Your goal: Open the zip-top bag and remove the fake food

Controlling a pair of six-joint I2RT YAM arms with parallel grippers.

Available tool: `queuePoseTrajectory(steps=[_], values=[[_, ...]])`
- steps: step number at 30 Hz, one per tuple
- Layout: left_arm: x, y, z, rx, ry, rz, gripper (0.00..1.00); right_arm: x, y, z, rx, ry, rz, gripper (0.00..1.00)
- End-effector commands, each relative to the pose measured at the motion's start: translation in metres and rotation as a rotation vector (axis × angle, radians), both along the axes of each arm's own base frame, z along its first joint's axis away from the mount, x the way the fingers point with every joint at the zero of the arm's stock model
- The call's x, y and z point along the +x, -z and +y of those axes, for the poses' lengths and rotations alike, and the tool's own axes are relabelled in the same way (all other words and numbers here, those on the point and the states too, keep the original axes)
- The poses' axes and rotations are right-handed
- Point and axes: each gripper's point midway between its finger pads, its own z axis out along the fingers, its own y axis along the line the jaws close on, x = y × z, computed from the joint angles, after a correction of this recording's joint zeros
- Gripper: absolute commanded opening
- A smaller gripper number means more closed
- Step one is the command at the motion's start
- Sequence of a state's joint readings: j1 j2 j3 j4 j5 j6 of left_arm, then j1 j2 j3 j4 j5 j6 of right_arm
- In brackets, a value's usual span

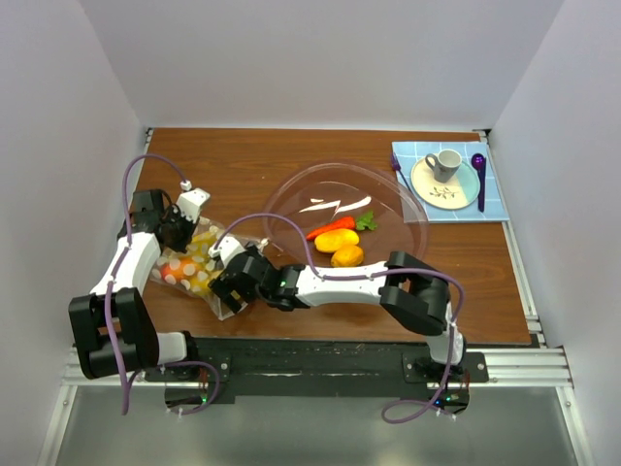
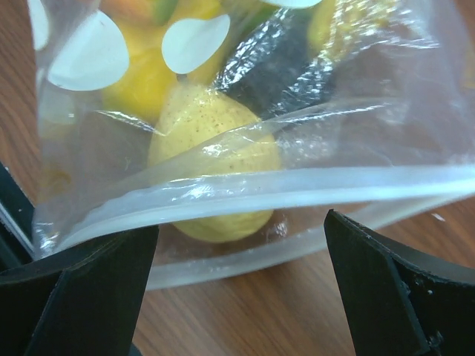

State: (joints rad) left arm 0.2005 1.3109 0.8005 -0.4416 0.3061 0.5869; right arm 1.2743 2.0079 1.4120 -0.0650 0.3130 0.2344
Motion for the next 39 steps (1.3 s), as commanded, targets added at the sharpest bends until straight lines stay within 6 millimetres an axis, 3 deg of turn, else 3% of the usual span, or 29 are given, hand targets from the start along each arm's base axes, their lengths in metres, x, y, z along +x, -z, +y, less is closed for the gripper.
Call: queuePoseTrajectory(steps=[1, 6, 13, 16, 17, 19, 21, 22, 23, 27, 28, 29, 31, 36, 39], values=[[0.009, -0.004, -0.001, 0.001, 0.011, -0.033, 0.0, 0.0, -0.003, 0.025, 0.061, -0.037, 0.003, 0.99], [0.008, -0.002, -0.002, -0.004, 0.014, -0.028, 0.0, 0.003, 0.014, 0.043, 0.055, -0.047, 0.02, 0.99], [-0.001, 0.008, -0.006, -0.021, 0.023, 0.001, 0.0, 0.005, 0.01, 0.054, 0.08, -0.047, 0.021, 0.95], [-0.003, 0.012, -0.006, -0.019, 0.024, 0.005, 0.0, 0.005, -0.004, 0.056, 0.126, -0.049, 0.004, 0.8], [-0.004, 0.013, -0.005, -0.012, 0.023, 0.009, 0.0, 0.004, -0.002, 0.051, 0.118, -0.049, 0.009, 0.67], [-0.003, 0.014, -0.004, -0.003, 0.02, 0.001, 0.0, 0.001, -0.013, 0.047, 0.137, -0.053, 0.009, 0.56], [0.0, 0.013, 0.002, 0.02, 0.003, -0.009, 0.0, -0.003, -0.013, 0.036, 0.126, -0.047, 0.019, 0.46], [0.001, 0.012, 0.006, 0.028, -0.009, -0.013, 0.0, -0.005, -0.029, 0.031, 0.15, -0.044, 0.011, 0.45], [0.003, 0.012, 0.01, 0.038, -0.015, -0.015, 0.0, -0.009, -0.021, 0.02, 0.13, -0.039, 0.021, 0.46], [0.016, 0.0, 0.03, 0.045, -0.059, -0.043, 0.0, -0.018, -0.038, -0.014, 0.138, -0.004, 0.016, 0.46], [0.017, -0.001, 0.036, 0.044, -0.074, -0.043, 0.0, -0.02, -0.033, -0.026, 0.12, 0.006, 0.018, 0.46], [0.019, -0.002, 0.038, 0.047, -0.077, -0.045, 0.0, -0.02, -0.053, -0.032, 0.152, 0.014, 0.002, 0.44], [0.019, -0.005, 0.039, 0.044, -0.076, -0.042, 0.0, -0.016, -0.06, -0.048, 0.144, 0.05, -0.024, 0.43], [0.014, -0.013, 0.018, -0.04, -0.034, -0.023, 0.0, 0.014, -0.119, -0.08, 0.184, 0.16, -0.139, 0.4], [0.008, -0.024, 0.001, -0.09, -0.002, -0.018, 0.0, 0.049, -0.137, -0.107, 0.196, 0.284, -0.152, 0.34]])
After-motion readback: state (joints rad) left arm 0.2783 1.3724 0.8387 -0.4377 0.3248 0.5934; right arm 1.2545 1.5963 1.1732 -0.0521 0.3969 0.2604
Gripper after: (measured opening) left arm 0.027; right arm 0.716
